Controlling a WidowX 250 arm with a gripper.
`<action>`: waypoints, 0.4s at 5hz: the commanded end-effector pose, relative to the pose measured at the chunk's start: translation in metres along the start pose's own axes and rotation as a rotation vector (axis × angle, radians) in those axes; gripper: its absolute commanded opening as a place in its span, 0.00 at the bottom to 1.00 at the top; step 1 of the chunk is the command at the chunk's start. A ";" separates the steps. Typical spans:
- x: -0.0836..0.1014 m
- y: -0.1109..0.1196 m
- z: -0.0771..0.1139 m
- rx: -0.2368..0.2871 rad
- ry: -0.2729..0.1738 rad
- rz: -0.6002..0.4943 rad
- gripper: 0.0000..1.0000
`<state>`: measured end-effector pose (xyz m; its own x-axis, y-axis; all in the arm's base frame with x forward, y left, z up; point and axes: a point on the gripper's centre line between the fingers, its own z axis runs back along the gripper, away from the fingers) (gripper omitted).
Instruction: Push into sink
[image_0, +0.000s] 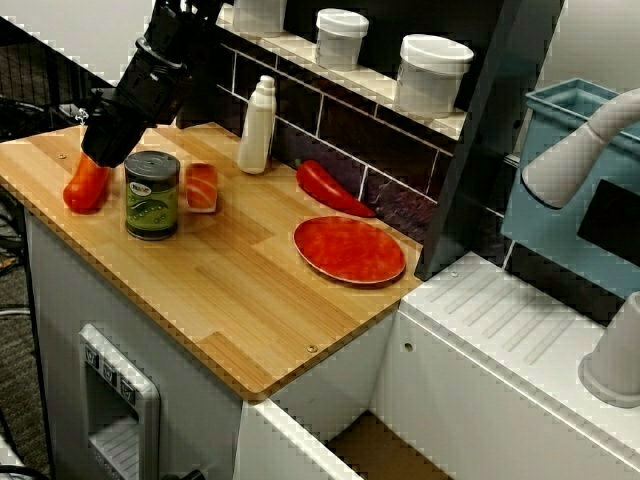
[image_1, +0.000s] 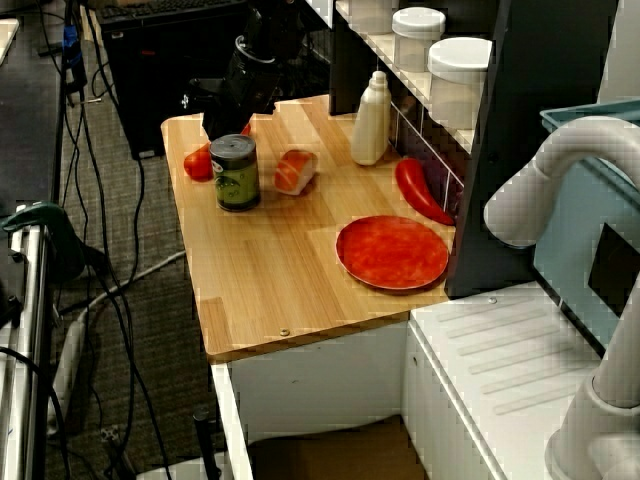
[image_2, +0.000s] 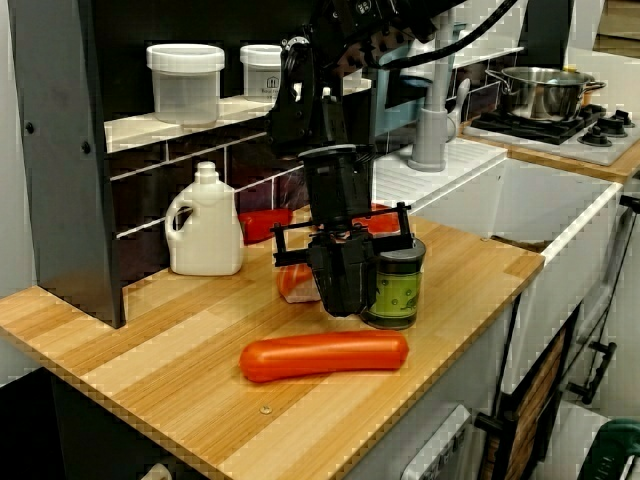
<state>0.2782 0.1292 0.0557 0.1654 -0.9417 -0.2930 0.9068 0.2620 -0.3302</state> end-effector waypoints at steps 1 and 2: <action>-0.015 -0.013 0.013 0.051 0.011 0.000 0.00; -0.017 -0.017 0.011 0.053 0.013 0.001 0.00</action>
<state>0.2620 0.1333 0.0559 0.1423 -0.9449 -0.2949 0.9026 0.2461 -0.3531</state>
